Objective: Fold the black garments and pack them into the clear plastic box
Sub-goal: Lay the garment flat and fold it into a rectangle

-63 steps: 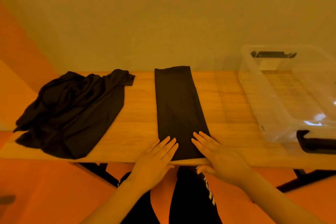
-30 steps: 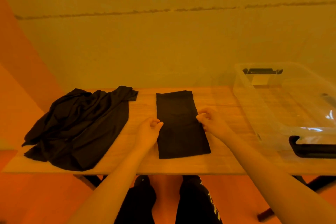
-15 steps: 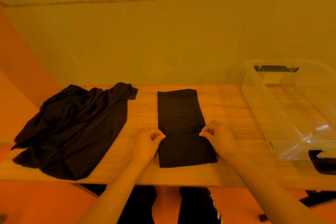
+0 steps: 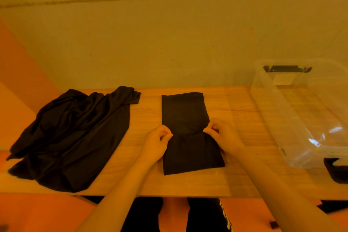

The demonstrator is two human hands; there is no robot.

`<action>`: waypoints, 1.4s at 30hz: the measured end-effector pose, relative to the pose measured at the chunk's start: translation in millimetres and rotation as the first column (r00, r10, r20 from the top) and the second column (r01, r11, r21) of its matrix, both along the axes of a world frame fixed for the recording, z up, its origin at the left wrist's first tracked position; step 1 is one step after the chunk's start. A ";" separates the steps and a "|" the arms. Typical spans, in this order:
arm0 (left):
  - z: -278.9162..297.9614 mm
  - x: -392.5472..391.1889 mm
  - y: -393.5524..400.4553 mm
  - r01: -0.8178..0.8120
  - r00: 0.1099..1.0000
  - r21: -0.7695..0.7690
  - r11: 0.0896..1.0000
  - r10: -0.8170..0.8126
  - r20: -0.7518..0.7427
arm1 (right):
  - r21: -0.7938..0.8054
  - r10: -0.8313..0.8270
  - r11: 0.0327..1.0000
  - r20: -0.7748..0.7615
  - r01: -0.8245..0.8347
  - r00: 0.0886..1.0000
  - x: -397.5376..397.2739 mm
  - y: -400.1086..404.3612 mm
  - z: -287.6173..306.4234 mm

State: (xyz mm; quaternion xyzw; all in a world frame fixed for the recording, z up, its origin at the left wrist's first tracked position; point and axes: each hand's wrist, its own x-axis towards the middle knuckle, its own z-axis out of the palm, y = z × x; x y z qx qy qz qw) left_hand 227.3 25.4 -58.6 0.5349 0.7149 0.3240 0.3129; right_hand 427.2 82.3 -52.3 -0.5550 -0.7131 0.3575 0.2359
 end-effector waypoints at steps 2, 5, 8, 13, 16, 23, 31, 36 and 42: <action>-0.5 -0.9 1.8 -0.012 0.998 0.007 1.000 0.013 -0.060 | 0.019 -0.003 1.000 0.048 0.002 0.999 -3.6 1.7 -1.4; -2.1 0.3 1.9 -0.033 0.991 0.022 0.999 0.036 -0.132 | 0.012 -0.009 1.000 0.139 0.008 0.990 -4.9 4.0 -1.4; -6.8 2.2 2.1 -0.030 0.984 0.047 0.998 0.038 -0.172 | 0.021 -0.005 1.000 0.262 -0.001 0.965 -4.7 2.8 -1.6; 0.9 -2.8 -12.8 -0.169 0.966 0.101 0.980 0.185 -0.183 | 0.208 -0.082 0.977 0.209 0.038 0.974 6.8 -11.0 6.8; 10.5 -3.2 -36.2 -0.029 0.954 0.186 0.982 0.082 -0.287 | 0.263 0.071 0.954 0.279 -0.147 0.958 17.4 -24.3 15.6; -0.7 8.4 -21.9 -0.062 0.976 -0.060 0.996 0.048 -0.211 | 0.010 0.172 0.981 0.427 -0.195 0.888 -1.2 -18.0 10.0; 7.2 3.7 -3.3 -0.189 0.982 -0.088 0.978 0.189 -0.010 | -0.002 0.159 0.985 0.378 -0.171 0.912 -3.2 2.1 13.9; 17.6 3.0 0.5 -0.160 0.905 -0.103 0.982 0.188 0.382 | -0.060 0.145 0.989 0.133 -0.138 0.980 3.8 5.5 21.0; 31.2 0.7 12.1 -0.156 0.812 -0.131 0.979 0.202 0.547 | -0.288 -0.019 0.956 -0.258 -0.058 0.966 9.0 14.7 30.3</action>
